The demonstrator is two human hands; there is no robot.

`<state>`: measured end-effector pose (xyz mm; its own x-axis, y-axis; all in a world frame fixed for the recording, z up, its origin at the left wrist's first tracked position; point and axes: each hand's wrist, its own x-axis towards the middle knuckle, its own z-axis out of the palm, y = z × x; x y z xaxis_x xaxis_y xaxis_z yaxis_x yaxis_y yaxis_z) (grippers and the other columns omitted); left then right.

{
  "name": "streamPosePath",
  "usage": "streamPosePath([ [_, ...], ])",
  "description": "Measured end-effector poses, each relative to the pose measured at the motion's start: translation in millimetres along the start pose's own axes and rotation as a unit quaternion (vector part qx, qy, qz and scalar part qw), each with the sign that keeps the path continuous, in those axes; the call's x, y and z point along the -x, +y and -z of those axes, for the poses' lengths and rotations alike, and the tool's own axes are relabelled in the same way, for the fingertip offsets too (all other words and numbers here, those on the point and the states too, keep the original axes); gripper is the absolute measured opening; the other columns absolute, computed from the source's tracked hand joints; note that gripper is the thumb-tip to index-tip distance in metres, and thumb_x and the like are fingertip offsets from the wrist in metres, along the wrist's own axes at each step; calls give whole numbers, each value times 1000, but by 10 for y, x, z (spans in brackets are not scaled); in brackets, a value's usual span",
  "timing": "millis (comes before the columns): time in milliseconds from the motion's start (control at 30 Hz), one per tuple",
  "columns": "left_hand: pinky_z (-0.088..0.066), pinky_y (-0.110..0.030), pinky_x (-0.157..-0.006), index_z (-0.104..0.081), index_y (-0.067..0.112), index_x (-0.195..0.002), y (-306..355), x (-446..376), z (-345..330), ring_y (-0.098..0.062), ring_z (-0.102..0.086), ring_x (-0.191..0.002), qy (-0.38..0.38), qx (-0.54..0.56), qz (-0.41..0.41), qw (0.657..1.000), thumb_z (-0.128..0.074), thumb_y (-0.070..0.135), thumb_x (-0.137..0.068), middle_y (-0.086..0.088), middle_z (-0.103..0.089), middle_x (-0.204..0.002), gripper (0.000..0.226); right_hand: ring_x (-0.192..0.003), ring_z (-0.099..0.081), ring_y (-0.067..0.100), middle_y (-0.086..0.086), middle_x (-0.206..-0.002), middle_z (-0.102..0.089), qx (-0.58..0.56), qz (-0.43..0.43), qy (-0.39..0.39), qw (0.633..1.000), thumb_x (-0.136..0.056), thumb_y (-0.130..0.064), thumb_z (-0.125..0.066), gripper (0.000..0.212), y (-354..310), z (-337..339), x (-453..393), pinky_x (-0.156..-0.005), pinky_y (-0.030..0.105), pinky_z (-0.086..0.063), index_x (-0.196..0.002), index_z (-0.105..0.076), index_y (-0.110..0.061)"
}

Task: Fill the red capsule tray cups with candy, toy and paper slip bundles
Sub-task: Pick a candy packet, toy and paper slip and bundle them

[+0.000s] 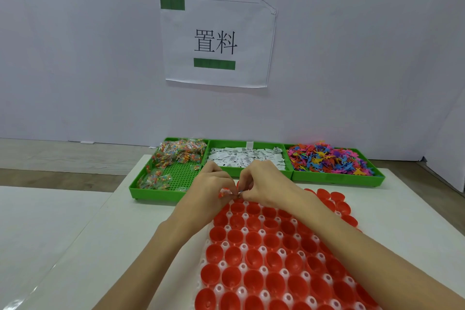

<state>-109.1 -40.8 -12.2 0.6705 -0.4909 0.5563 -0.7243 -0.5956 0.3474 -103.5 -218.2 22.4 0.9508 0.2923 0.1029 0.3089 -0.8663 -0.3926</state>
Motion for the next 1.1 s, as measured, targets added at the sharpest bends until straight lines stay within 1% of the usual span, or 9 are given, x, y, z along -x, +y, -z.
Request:
streamPosePath([
  [100, -36, -17, -80, -81, 13, -84, -20, -1, -8, -21, -50, -95, -10, -11, -11, 1000, -80, 10, -84, 7, -74, -85, 3, -81, -70, 8, -1, -86, -77, 3, -12, -16, 1000, -80, -6, -75, 12, -5, 32, -41, -73, 22, -57, -88, -81, -13],
  [233, -44, -25, -81, -79, 12, -85, -24, 6, -33, -22, -51, -96, -7, -30, -40, 999, -78, 11, -87, 5, -73, -86, 3, -72, -64, 3, -6, -78, -71, 12, -24, -30, 999, -82, -12, -79, 6, 0, 48, -82, -60, 13, -48, -86, -79, -16],
  [400, -52, -34, -76, -79, 10, -87, -40, 1, -37, -25, -55, -92, 0, -70, -86, 994, -80, 11, -85, 5, -72, -85, 3, -93, -67, 11, 1, -100, -76, 18, 0, -67, 998, -88, -24, -79, 16, 11, 172, -78, -83, 27, -57, -103, -81, -20],
  [600, -48, -34, -83, -77, 10, -88, -62, 9, -98, -27, -52, -100, 1, -59, -55, 997, -77, 7, -87, 1, -70, -96, 3, -88, -69, 10, 1, -93, -77, 15, 6, -43, 999, -87, -11, -76, 13, -7, 160, -77, -82, 25, -58, -98, -82, -14],
  [700, -42, -33, -88, -77, 11, -83, -68, 3, -149, -31, -52, -104, 31, -56, -17, 998, -81, 5, -82, -5, -68, -106, 7, -78, -67, 9, -5, -79, -72, 22, 4, -39, 999, -86, -10, -74, 12, -18, 131, -95, -73, 22, -56, -94, -82, -14],
  [767, -45, -42, -91, -78, 11, -81, -48, -2, -177, -34, -53, -107, 39, -67, 6, 997, -82, 4, -79, -7, -67, -112, 9, -71, -65, 9, -9, -71, -66, 32, 2, -42, 999, -84, -10, -75, 9, -36, 106, -105, -65, 19, -53, -90, -81, -13],
  [867, -48, -53, -88, -79, 11, -82, -21, -9, -191, -38, -56, -107, 28, -83, 9, 996, -82, 5, -79, -8, -68, -111, 8, -73, -66, 12, -8, -70, -64, 49, 7, -43, 998, -81, -7, -75, 9, -56, 87, -121, -69, 25, -58, -87, -79, -12],
  [933, -45, -53, -91, -80, 13, -85, -25, -13, -172, -36, -54, -110, 23, -71, 22, 997, -81, 9, -83, -6, -68, -112, 5, -78, -68, 14, -4, -76, -69, 52, 10, -47, 998, -83, -6, -76, 10, -56, 101, -129, -74, 27, -59, -90, -79, -11],
  [1100, -36, -37, -100, -81, 20, -87, -52, 6, -134, -20, -43, -113, 14, -44, 66, 997, -78, 19, -86, 2, -63, -114, 4, -85, -71, 15, 4, -92, -76, 45, 24, -60, 997, -86, -9, -79, 7, -29, 173, -125, -80, 28, -58, -90, -79, -14],
])
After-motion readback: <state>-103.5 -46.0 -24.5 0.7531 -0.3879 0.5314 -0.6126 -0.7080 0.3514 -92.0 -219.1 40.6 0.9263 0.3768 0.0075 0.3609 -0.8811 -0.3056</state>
